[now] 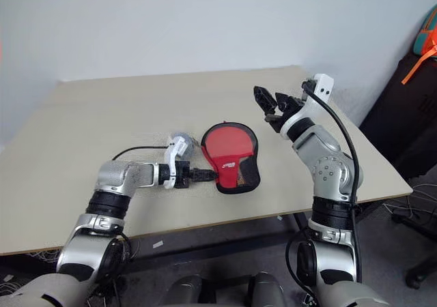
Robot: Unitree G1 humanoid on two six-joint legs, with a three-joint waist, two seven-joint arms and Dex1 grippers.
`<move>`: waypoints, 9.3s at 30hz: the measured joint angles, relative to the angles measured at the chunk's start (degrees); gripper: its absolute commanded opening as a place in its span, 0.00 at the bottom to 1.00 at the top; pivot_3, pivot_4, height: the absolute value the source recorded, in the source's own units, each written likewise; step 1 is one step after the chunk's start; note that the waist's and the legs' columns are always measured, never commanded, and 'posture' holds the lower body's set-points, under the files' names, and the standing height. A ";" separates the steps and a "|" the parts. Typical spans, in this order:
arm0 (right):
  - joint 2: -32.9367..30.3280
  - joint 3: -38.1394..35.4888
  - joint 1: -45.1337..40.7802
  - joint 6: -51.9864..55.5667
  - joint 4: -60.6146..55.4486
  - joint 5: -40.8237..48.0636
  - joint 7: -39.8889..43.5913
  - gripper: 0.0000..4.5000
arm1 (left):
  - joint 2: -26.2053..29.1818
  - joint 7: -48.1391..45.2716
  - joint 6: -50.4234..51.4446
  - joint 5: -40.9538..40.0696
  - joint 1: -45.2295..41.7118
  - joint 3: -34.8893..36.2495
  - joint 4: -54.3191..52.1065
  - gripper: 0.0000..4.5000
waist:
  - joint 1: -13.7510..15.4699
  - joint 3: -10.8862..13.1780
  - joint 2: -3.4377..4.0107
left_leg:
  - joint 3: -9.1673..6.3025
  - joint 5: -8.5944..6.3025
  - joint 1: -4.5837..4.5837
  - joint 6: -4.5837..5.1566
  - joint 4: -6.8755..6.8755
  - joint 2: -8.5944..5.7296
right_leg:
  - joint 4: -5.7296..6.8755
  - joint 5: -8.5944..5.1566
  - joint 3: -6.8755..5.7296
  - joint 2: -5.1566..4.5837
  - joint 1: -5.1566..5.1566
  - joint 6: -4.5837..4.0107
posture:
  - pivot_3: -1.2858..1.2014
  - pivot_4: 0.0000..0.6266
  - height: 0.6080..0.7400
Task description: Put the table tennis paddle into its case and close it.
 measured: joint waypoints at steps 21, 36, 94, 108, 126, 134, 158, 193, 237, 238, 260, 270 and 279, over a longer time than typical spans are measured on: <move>-0.09 1.26 1.88 -1.50 0.81 -0.13 -0.80 0.91 | -14.37 19.22 1.13 -6.00 -5.99 19.19 13.09 0.99 | 2.60 -0.02 0.01 | -0.11 -0.03 -0.01 0.08 0.14 -0.10 | -0.05 0.06 -0.09 -0.19 0.08 0.09 | 0.52 0.00 1.00; -0.03 1.11 1.87 -3.10 3.59 -1.26 -1.44 0.91 | -17.81 20.59 1.45 -6.29 -5.82 16.19 13.29 0.17 | 1.70 0.00 0.03 | -0.04 -0.08 -0.13 0.15 0.10 0.00 | -0.08 0.12 -0.12 -0.07 -0.04 0.19 | 0.52 0.00 1.00; -1.59 7.43 2.74 -1.36 5.39 -5.03 0.86 0.91 | 24.04 -3.32 9.81 -26.57 10.30 -16.72 -37.86 0.52 | 0.50 0.03 0.14 | 0.38 0.13 -0.07 -0.23 -0.56 0.00 | -0.05 0.06 0.46 -0.01 -0.57 0.04 | 0.52 0.00 1.00; -5.39 25.31 8.41 1.64 6.09 -14.38 13.05 1.00 | 19.19 -17.95 -29.70 2.89 -5.09 -21.70 -2.53 0.60 | 1.22 0.02 0.03 | 0.52 0.11 -0.20 -0.17 -0.46 0.01 | -0.09 0.13 0.53 0.00 -0.70 -0.04 | 0.52 0.00 1.00; -4.50 26.45 8.00 -0.77 12.27 -23.06 12.89 1.00 | 7.82 -21.24 -39.43 18.74 -14.71 -22.97 25.25 0.60 | 1.12 -0.05 -0.06 | 0.21 0.05 0.06 -0.04 -0.14 0.06 | -0.05 0.13 0.25 -0.02 -0.20 -0.03 | 0.52 0.00 1.00; -4.50 26.41 8.37 -1.31 12.21 -24.50 12.98 1.00 | 7.82 -20.47 -41.67 21.76 -16.85 -21.32 30.47 0.60 | 1.06 -0.06 -0.06 | 0.16 0.05 0.06 -0.04 -0.13 0.08 | -0.05 0.13 0.17 -0.01 -0.18 -0.03 | 0.52 0.00 1.00; -4.43 27.71 6.42 3.06 12.48 -28.07 15.16 1.00 | 2.63 -14.16 -40.04 24.29 -21.73 -16.57 39.31 0.00 | 1.22 -0.32 -0.31 | -0.17 0.04 0.08 -0.03 0.06 0.07 | -0.08 0.13 -0.26 -0.15 0.01 -0.02 | 0.52 0.00 1.00; -3.43 28.99 6.58 2.08 11.79 -30.26 15.86 1.00 | -10.44 6.62 -42.64 32.03 -31.92 -9.09 51.19 0.00 | 1.18 -0.29 -0.36 | -0.38 0.03 -0.10 -0.02 0.20 0.06 | -0.07 0.14 -0.59 -0.23 0.02 0.00 | 0.52 0.00 1.00; -3.46 30.29 11.02 -1.76 7.36 -31.48 16.61 1.00 | -18.26 9.12 -68.76 35.39 -26.17 -8.20 51.83 0.61 | 1.23 -0.26 -0.37 | -0.43 0.00 -0.19 0.03 0.19 0.05 | -0.17 0.14 -0.68 -0.26 0.01 0.01 | 0.52 0.00 1.00; -3.44 30.40 11.02 -1.83 7.37 -31.48 16.62 1.00 | -18.07 7.59 -69.34 35.49 -25.97 -8.62 51.41 0.61 | 1.20 -0.26 -0.37 | -0.42 0.00 -0.19 0.03 0.19 0.05 | -0.17 0.14 -0.68 -0.25 0.01 0.01 | 0.52 0.00 1.00; -5.35 28.17 12.77 -6.24 4.54 -27.99 23.68 1.00 | -5.29 -27.33 -70.25 16.24 -18.69 -3.96 21.34 0.61 | 1.03 -0.10 -0.20 | -0.36 -0.01 -0.27 0.04 0.26 0.10 | -0.11 0.13 -0.61 -0.19 -0.01 -0.01 | 0.52 0.00 1.00; -8.27 20.52 8.58 -8.19 4.31 -24.53 24.65 1.00 | 5.73 -33.70 -50.28 7.00 -7.01 -3.28 4.03 0.61 | 1.16 -0.03 -0.14 | -0.34 0.00 -0.26 0.04 0.34 0.12 | -0.08 0.13 -0.59 -0.11 0.04 0.00 | 0.52 0.00 1.00; -8.54 13.87 -1.69 -10.43 17.79 -22.91 20.60 1.00 | 6.06 -32.63 -52.74 13.46 2.20 -13.04 3.30 0.61 | 1.24 0.00 -0.09 | -0.20 0.00 -0.25 0.03 0.30 0.11 | -0.05 0.14 -0.50 -0.12 -0.02 -0.02 | 0.52 0.00 1.00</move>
